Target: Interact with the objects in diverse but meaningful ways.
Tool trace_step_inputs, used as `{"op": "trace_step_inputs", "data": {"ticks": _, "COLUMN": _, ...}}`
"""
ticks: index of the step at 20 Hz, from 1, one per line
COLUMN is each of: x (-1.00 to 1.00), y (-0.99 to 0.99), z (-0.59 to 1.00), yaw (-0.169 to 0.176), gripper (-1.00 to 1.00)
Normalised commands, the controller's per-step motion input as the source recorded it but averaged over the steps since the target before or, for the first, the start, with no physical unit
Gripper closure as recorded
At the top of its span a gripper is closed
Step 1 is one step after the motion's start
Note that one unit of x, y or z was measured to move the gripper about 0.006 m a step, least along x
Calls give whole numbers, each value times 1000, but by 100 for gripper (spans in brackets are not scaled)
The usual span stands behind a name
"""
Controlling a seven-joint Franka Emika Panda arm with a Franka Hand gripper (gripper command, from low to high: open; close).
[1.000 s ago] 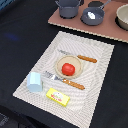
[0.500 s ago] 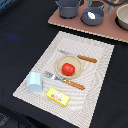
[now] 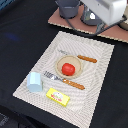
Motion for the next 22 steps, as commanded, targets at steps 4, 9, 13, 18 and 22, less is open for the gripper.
{"op": "trace_step_inputs", "data": {"ticks": 4, "x": 274, "y": -604, "z": 0, "yaw": -157, "gripper": -100}}
{"op": "trace_step_inputs", "data": {"ticks": 9, "x": 218, "y": -698, "z": 27, "yaw": -120, "gripper": -100}}
{"op": "trace_step_inputs", "data": {"ticks": 13, "x": 206, "y": -789, "z": 59, "yaw": -85, "gripper": -100}}
{"op": "trace_step_inputs", "data": {"ticks": 18, "x": 190, "y": -802, "z": 20, "yaw": -73, "gripper": -100}}
{"op": "trace_step_inputs", "data": {"ticks": 22, "x": 246, "y": -856, "z": 11, "yaw": -47, "gripper": -100}}
